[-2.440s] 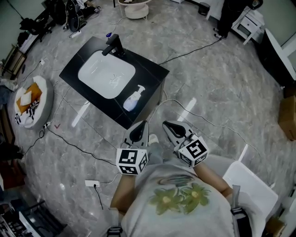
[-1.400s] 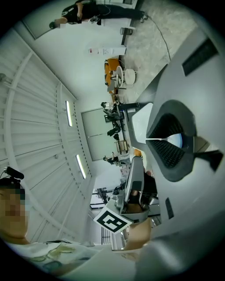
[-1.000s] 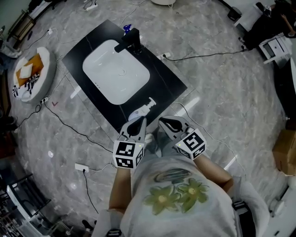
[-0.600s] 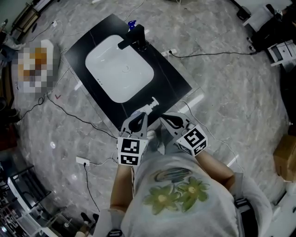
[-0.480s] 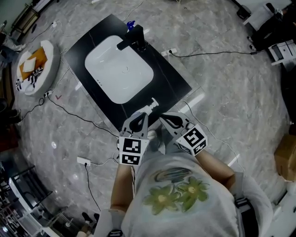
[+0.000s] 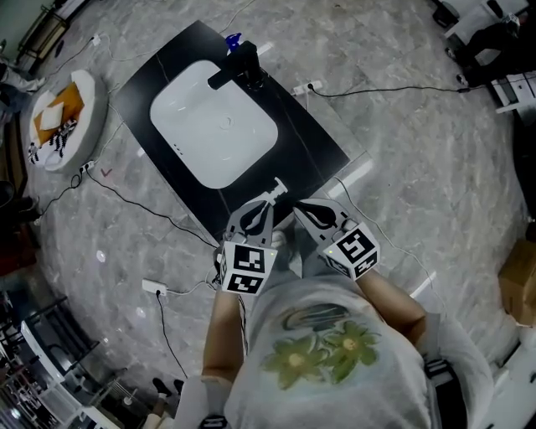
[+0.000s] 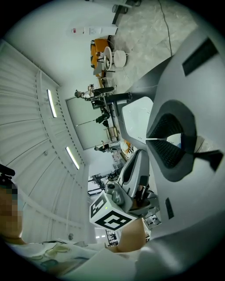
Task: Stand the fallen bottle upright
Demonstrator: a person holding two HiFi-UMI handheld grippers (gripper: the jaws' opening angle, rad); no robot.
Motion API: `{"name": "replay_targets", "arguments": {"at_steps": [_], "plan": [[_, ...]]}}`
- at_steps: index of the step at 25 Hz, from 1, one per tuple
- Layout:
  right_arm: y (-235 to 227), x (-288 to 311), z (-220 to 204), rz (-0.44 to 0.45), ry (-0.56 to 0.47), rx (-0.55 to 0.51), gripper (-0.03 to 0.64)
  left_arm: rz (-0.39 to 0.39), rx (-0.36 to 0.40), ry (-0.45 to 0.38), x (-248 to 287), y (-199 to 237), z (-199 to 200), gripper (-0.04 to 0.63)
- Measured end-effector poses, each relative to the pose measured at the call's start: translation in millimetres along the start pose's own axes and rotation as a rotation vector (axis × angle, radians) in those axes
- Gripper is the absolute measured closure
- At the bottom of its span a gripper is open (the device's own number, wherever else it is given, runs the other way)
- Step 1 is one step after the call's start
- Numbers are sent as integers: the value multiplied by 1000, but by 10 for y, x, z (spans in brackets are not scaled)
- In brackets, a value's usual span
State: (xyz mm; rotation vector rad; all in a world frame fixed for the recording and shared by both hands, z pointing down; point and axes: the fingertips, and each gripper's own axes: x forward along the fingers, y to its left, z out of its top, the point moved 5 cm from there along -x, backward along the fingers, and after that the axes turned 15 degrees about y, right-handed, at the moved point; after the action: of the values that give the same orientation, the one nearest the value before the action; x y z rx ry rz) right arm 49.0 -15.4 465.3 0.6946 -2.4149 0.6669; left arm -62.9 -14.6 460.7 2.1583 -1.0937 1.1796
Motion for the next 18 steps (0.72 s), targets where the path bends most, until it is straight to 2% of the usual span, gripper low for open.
{"name": "replay_targets", "arguments": {"at_steps": [6, 12, 18], "plan": [[-91, 70, -78, 11, 18, 24, 574, -14, 20, 19, 119, -10, 23, 569], [-120, 165, -114, 29, 21, 37, 574, -24, 33, 36, 217, 29, 32, 462], [-133, 188, -127, 30, 27, 45, 574, -43, 86, 94, 335, 48, 15, 428]]}}
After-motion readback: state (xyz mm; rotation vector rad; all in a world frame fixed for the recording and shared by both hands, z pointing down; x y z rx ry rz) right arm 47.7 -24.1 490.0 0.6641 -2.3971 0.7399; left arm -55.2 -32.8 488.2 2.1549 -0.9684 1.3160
